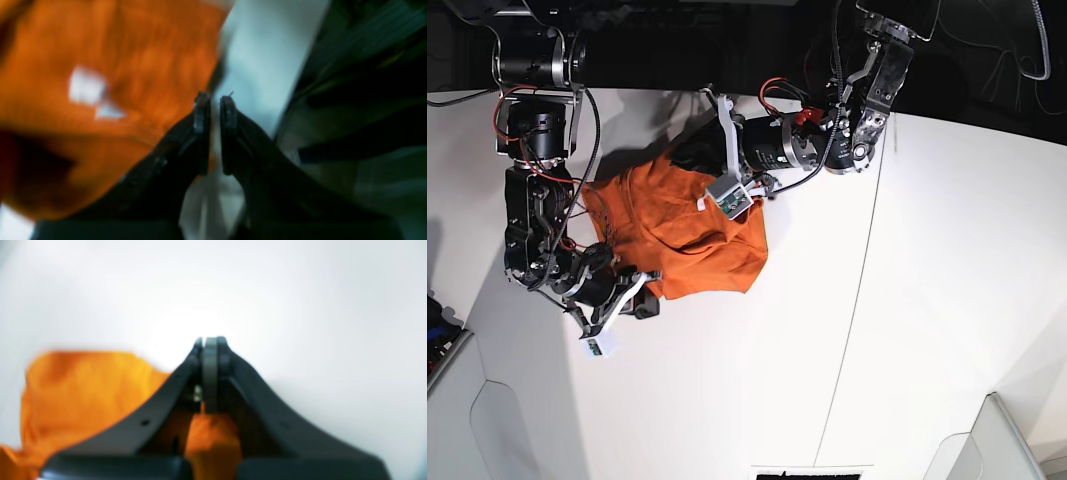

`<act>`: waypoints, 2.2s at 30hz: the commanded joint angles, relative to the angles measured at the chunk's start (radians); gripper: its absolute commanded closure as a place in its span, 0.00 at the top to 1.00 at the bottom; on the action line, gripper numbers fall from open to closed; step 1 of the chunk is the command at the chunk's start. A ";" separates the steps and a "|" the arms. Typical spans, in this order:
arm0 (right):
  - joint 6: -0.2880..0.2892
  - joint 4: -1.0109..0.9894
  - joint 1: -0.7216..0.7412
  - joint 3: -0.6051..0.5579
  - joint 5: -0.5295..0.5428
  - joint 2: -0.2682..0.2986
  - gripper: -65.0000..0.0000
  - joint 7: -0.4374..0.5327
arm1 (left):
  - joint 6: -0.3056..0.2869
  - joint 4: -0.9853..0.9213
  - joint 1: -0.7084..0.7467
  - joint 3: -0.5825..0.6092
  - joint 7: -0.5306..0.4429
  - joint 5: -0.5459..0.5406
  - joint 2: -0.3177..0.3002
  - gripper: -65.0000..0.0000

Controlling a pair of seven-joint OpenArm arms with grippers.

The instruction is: Layout the t-shirt on the table in an organized manner, then fold the t-shirt properly

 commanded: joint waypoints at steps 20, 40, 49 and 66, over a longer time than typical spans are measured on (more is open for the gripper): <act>0.018 0.425 -0.382 -0.004 0.296 0.088 0.00 -0.068 | 0.024 -0.353 -0.443 -0.091 -0.053 -0.024 -0.109 0.09; 0.023 0.748 -0.756 0.265 0.438 0.202 0.00 -0.255 | -0.008 0.352 0.225 -0.338 0.187 -0.365 -0.510 0.09; 0.045 0.751 -1.101 0.139 0.303 0.268 0.00 -0.193 | -0.008 0.343 0.684 -0.307 0.055 -0.064 -0.511 0.09; -0.020 -0.100 -0.742 -0.445 -0.226 0.298 0.00 0.033 | 0.264 -0.753 0.143 0.348 -0.154 0.355 -0.292 0.09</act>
